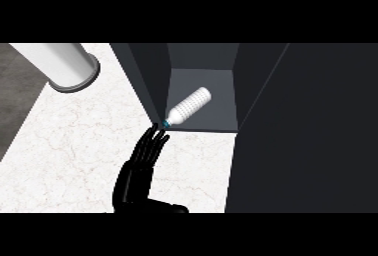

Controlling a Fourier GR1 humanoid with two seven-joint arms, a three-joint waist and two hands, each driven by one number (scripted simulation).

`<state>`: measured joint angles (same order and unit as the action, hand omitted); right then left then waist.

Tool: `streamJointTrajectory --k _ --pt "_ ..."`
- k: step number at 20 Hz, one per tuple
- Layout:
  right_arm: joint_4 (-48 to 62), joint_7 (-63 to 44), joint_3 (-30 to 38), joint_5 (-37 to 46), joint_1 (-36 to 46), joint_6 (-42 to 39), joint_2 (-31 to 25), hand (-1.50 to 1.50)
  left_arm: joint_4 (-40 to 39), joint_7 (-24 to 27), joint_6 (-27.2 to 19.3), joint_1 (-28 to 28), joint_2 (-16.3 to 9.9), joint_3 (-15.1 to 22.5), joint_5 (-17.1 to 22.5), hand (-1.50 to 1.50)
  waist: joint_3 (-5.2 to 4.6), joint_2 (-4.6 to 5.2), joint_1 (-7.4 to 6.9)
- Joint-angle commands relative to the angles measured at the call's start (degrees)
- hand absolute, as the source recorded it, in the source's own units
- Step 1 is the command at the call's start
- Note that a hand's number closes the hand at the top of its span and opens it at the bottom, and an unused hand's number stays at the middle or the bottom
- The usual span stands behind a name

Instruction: Pick up the bottled water, place it into the cabinet and close the cabinet

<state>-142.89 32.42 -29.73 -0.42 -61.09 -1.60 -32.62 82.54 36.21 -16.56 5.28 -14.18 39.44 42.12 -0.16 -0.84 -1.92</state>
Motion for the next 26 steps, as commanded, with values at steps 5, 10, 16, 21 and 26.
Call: streamJointTrajectory --k 5,10,16,21,26 --pt "-8.3 -5.0 -1.4 11.7 5.5 -6.5 -12.3 1.5 12.7 3.0 5.9 -12.0 -12.3 -0.4 0.5 -1.5 -0.22 -0.1 -1.56" --pt "-10.6 -7.3 -3.9 12.9 9.0 -6.3 -15.2 1.5 15.4 7.4 10.6 -18.8 -20.2 -5.0 2.0 -1.5 -0.37 -0.21 -1.51" --pt "-11.4 -14.5 -10.7 10.1 16.3 -4.1 -12.6 1.5 16.7 11.7 17.8 -24.6 -26.8 -9.8 4.8 -1.5 -0.42 0.71 -2.17" --pt "-10.8 -23.6 -15.2 6.1 22.4 -4.3 -10.9 1.5 17.2 14.4 23.4 -28.9 -31.6 -12.4 6.1 -1.5 -0.5 1.18 -3.7" --pt "-7.2 -29.0 -15.5 4.3 35.2 -7.9 -8.4 1.5 15.6 14.3 28.6 -28.5 -35.0 -14.7 7.8 -1.5 -0.59 1.95 -5.48"
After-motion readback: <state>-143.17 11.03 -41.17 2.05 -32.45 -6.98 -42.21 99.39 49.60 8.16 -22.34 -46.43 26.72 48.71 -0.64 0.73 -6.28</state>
